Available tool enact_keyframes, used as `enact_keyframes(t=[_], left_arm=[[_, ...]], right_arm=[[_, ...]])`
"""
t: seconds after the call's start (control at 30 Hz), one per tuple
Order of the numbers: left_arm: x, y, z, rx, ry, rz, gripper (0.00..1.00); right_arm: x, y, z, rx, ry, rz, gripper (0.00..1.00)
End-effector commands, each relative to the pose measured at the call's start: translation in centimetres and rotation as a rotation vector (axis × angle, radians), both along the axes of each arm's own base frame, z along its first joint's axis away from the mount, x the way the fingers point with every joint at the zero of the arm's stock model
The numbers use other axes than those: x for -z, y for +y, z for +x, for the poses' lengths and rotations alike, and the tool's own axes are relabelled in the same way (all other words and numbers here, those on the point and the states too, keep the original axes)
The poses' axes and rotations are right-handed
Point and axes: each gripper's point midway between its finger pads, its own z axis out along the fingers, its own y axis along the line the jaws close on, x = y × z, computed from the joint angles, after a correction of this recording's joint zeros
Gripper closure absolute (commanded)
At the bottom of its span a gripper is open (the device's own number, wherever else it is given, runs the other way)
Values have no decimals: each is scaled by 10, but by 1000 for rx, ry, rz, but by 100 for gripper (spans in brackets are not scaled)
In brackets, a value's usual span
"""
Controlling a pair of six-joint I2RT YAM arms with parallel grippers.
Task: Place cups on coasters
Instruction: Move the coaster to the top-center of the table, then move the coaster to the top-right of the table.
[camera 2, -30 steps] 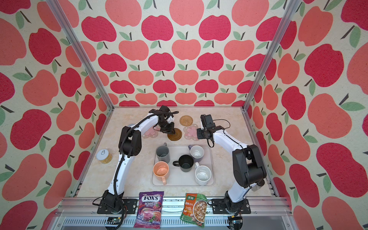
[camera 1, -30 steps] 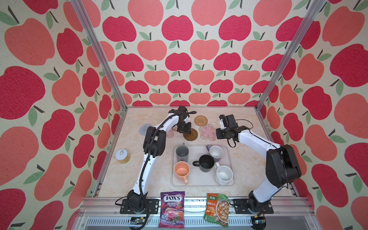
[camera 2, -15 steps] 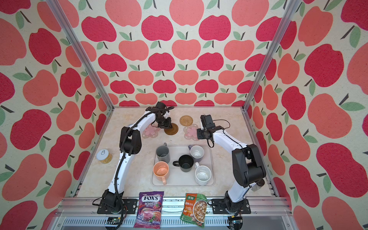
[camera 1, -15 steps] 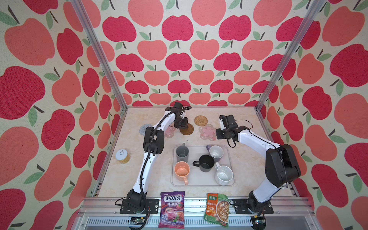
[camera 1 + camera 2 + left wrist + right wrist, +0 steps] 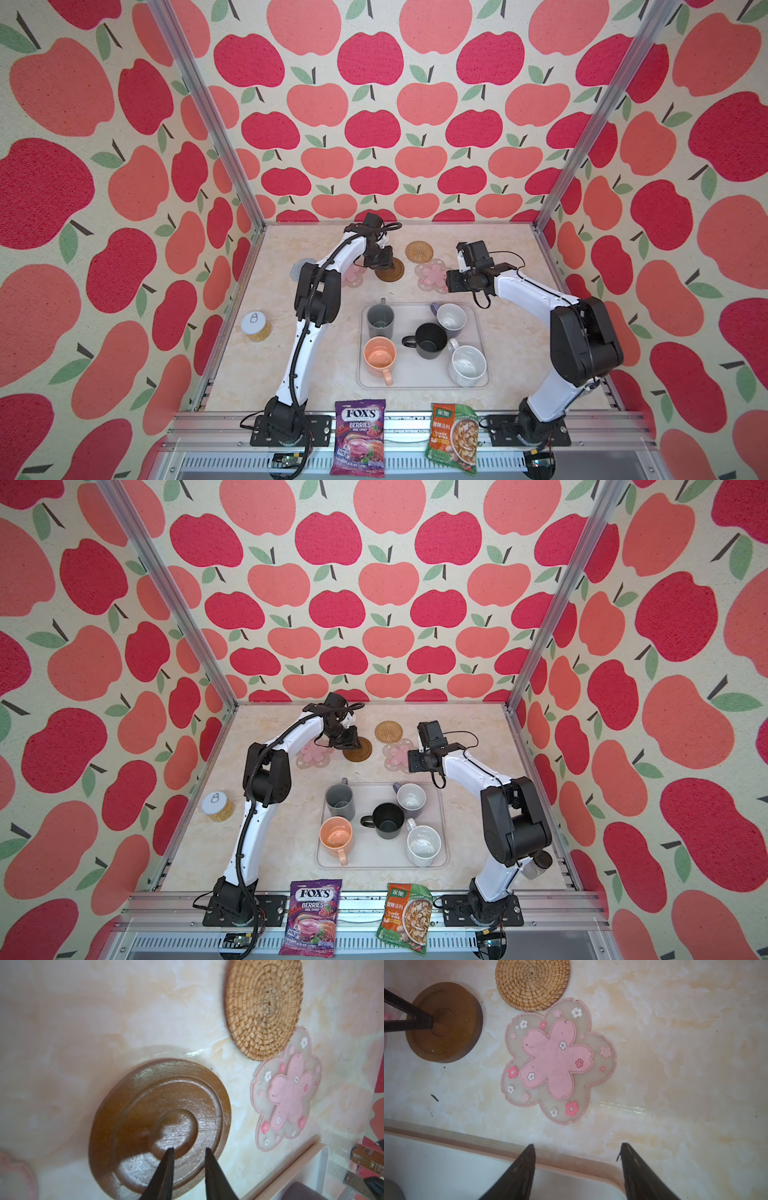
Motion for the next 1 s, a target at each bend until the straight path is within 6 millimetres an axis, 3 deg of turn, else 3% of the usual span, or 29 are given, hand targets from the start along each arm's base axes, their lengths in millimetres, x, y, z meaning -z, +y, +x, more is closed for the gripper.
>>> enact_keyframes(t=[0.0, 0.1, 0.27, 0.43, 0.57, 0.67, 0.97], left_arm=[[-67, -7, 8, 12, -160, -70, 70], [-75, -6, 5, 17, -166, -85, 70], [-60, -9, 6, 12, -136, -91, 67], [-61, -11, 7, -14, -138, -112, 66], [-66, -5, 0, -32, -161, -115, 66], [-70, 5, -8, -46, -174, -105, 66], [-75, 50, -33, -126, -167, -118, 66]], right_arm=[[-1, -5, 13, 31, -9, 1, 27], [2, -5, 17, 35, 1, 4, 25], [2, -1, 26, 26, -12, 17, 22], [-1, 12, 53, -5, -37, 25, 23], [0, 26, 78, -22, -44, 33, 34], [-2, 41, 97, -53, -63, 65, 49], [3, 78, 135, -77, -56, 190, 81]])
